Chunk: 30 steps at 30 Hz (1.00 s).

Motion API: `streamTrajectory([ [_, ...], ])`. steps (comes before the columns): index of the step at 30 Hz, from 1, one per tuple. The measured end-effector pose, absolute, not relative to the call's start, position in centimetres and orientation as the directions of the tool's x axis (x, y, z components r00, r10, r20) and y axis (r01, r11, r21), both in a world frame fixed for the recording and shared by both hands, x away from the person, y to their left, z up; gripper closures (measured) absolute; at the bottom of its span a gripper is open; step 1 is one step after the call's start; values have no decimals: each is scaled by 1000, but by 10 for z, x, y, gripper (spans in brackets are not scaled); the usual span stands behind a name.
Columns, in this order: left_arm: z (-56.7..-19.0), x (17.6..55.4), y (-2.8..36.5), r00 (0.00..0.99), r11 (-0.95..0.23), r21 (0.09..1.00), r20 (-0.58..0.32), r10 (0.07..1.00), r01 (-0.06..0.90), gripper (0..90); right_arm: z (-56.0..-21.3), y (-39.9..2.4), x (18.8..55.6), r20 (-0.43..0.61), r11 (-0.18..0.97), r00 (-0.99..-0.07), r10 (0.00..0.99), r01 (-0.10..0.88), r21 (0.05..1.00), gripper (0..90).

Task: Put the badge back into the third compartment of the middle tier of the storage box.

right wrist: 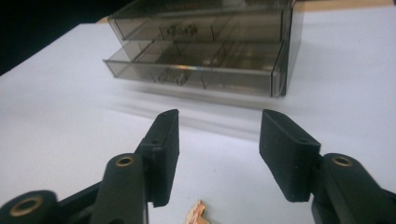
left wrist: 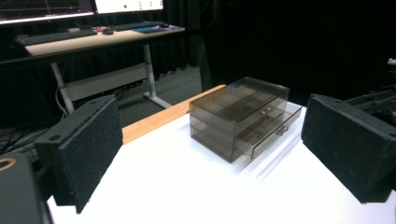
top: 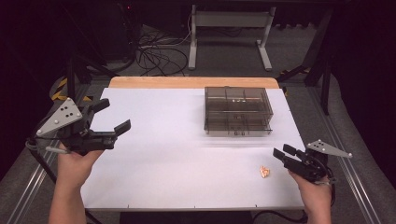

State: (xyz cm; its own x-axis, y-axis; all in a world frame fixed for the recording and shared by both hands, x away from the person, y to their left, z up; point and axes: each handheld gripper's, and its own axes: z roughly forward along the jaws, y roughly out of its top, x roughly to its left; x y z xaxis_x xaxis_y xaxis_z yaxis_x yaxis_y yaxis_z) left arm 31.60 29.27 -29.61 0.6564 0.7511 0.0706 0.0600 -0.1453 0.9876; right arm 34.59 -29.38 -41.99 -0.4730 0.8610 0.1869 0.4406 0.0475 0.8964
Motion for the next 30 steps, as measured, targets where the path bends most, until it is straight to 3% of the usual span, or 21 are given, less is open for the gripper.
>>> streamTrajectory([
  [8, -297, 317, 292, 657, -149, 987, 70, 751, 65, 64, -432, -295, 346, 246, 48, -468, 849, 531, 846, 580],
  [30, -297, 317, 291, 660, -151, 986, 68, 748, 69, 64, -457, -298, 345, 313, 53, -439, 842, 645, 763, 656],
])
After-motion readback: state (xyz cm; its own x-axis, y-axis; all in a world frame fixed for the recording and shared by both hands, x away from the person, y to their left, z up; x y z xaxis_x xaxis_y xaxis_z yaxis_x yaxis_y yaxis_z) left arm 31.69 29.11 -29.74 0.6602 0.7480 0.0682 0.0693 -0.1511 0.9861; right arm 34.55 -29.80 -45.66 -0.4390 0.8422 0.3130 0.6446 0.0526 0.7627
